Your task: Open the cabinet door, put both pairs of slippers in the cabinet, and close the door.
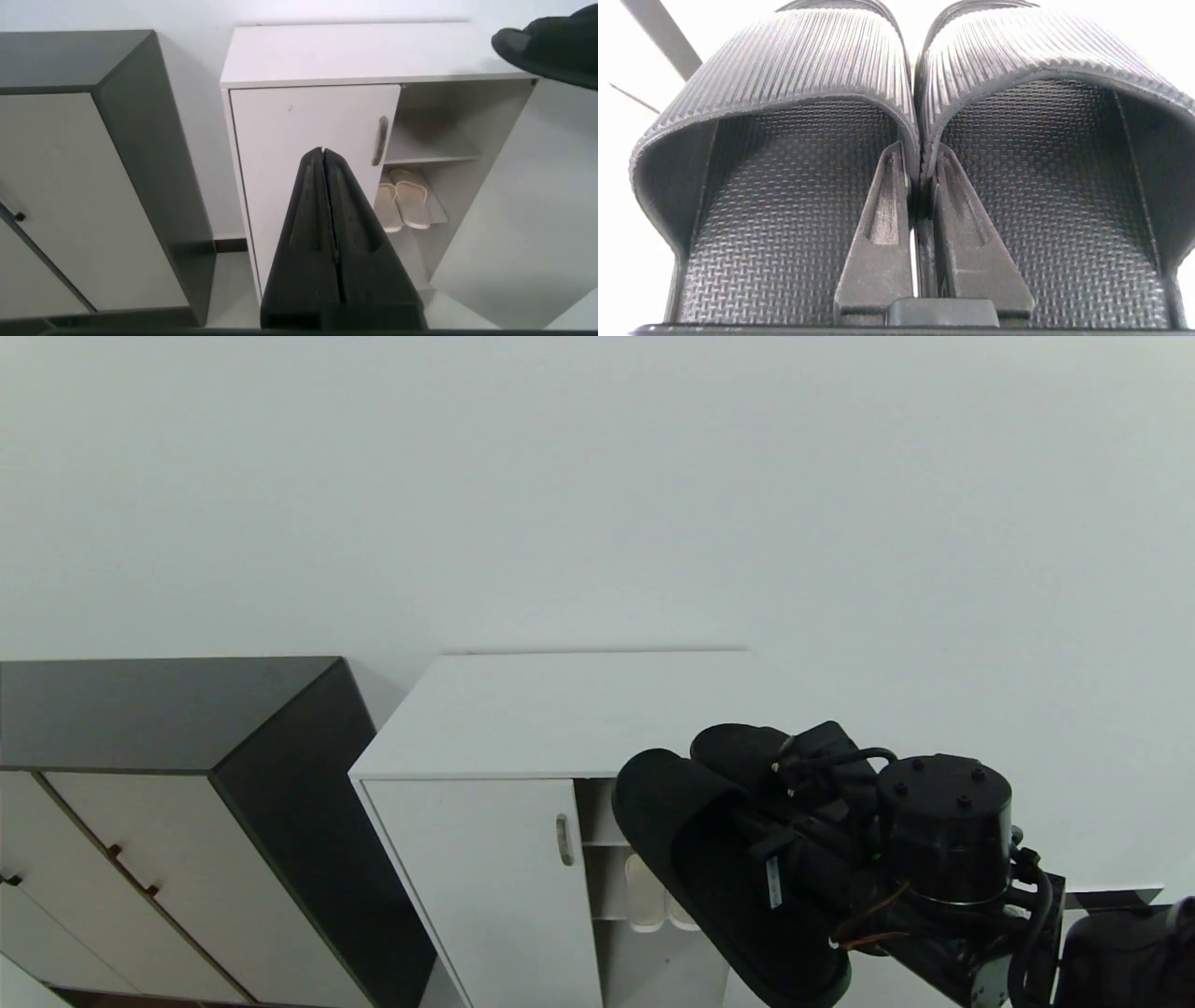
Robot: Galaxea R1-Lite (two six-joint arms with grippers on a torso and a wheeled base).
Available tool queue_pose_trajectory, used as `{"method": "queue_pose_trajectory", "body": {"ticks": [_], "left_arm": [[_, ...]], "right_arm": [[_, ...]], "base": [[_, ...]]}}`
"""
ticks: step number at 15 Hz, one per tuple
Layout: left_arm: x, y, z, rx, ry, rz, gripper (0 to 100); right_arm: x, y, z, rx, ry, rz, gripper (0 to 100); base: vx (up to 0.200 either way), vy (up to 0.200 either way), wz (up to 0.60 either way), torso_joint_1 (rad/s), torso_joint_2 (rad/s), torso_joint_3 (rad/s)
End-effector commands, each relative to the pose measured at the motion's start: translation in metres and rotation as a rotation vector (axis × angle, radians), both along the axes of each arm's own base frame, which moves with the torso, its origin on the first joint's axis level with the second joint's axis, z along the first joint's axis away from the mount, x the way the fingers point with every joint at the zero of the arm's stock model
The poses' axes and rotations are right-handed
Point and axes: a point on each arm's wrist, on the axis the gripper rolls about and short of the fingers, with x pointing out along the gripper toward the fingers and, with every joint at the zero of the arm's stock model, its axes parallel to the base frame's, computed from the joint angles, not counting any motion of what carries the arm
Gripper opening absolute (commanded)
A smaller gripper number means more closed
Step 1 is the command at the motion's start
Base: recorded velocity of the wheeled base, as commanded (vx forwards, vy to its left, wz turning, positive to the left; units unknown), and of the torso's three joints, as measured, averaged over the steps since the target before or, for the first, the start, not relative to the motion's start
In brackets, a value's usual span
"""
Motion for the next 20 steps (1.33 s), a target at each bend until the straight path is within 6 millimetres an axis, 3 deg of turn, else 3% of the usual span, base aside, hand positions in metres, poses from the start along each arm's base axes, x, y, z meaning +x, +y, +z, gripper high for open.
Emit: {"method": "queue_pose_trajectory", "body": {"ticks": [1,11,20], "left_arm": [[0.000,0.000,0.000,0.001,0.000,0.000,0],[0.000,0.000,0.000,-0.004,0.000,0.000,0],[0.000,0.000,0.000,-0.007,0.000,0.000,0]], "right_arm": [[-0.005,0.001,-0.003,0.003,0.003,0.031,0],[-0.006,0.002,-0.007,-0.002,0.006,0.043,0],[-0.007,0.007,-0.017,0.001,0.003,0.061,0]], "base": [[0.000,0.000,0.00,-0.036,0.06,0.046],[0.000,0.000,0.00,-0.162,0.36,0.201],[0.000,0.000,0.00,-0.227,0.54,0.312]]}}
